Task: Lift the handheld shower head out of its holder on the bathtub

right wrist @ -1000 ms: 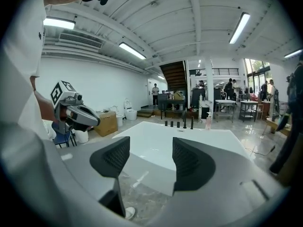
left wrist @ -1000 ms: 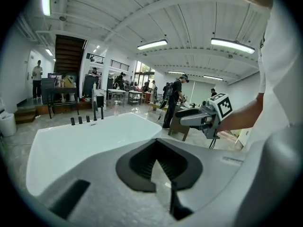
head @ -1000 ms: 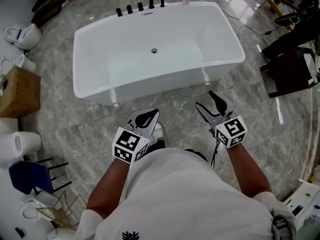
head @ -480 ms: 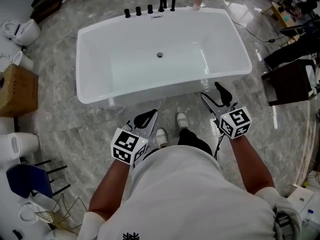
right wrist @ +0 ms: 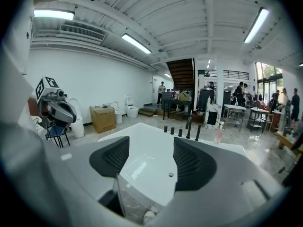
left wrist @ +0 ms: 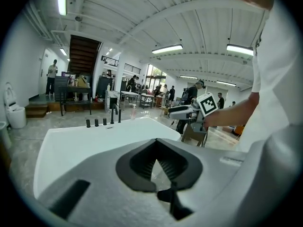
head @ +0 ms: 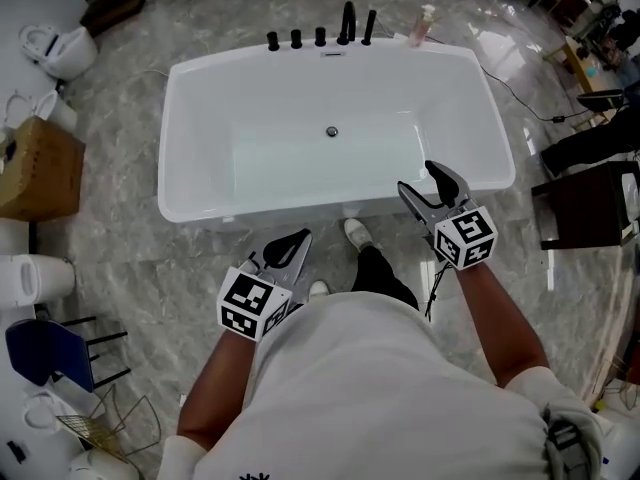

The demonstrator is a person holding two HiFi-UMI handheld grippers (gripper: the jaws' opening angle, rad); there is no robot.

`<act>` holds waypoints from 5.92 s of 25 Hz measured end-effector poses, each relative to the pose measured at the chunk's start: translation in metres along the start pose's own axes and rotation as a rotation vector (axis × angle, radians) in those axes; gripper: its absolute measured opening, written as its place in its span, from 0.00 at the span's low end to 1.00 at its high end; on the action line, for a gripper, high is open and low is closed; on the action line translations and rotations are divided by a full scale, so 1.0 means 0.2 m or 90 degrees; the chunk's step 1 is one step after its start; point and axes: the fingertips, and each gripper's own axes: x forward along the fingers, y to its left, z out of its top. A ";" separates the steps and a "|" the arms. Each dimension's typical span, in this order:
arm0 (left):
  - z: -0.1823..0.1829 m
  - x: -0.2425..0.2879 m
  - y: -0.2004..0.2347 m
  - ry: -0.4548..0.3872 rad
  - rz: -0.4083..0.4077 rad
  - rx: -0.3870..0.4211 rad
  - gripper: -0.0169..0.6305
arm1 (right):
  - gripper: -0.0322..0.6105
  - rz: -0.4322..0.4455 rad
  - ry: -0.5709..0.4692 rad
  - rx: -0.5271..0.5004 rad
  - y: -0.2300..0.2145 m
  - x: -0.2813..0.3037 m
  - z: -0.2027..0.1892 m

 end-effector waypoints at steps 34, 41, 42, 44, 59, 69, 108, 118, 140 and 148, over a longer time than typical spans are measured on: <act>0.59 1.40 0.59 0.092 0.120 -0.094 0.04 | 0.49 0.072 0.096 -0.019 -1.87 1.78 -0.21; 0.59 1.54 0.69 0.113 0.120 -0.108 0.04 | 0.49 0.057 0.116 -0.022 -2.10 2.17 -0.30; 0.59 1.55 0.70 0.115 0.119 -0.111 0.04 | 0.49 0.053 0.119 -0.021 -2.13 2.22 -0.31; 0.58 1.59 0.72 0.122 0.116 -0.117 0.04 | 0.49 0.045 0.126 -0.019 -2.20 2.32 -0.34; 0.47 1.72 0.86 0.140 0.105 -0.144 0.04 | 0.48 0.023 0.135 -0.024 -2.47 2.90 -0.41; 0.36 1.74 0.93 0.137 0.106 -0.157 0.04 | 0.46 0.011 0.160 -0.022 -2.53 3.16 -0.56; 0.31 1.65 1.00 0.105 0.098 -0.157 0.04 | 0.28 -0.043 0.135 0.021 -2.52 3.21 -0.40; 0.36 1.55 0.91 0.088 0.084 -0.137 0.04 | 0.28 -0.049 0.106 0.014 -2.48 3.05 -0.17; 0.46 1.37 0.74 0.090 0.055 -0.100 0.04 | 0.28 -0.050 0.045 -0.006 -2.35 2.59 0.32; 0.45 1.36 0.67 0.103 0.033 -0.101 0.04 | 0.28 -0.037 0.011 -0.019 -2.30 2.36 0.54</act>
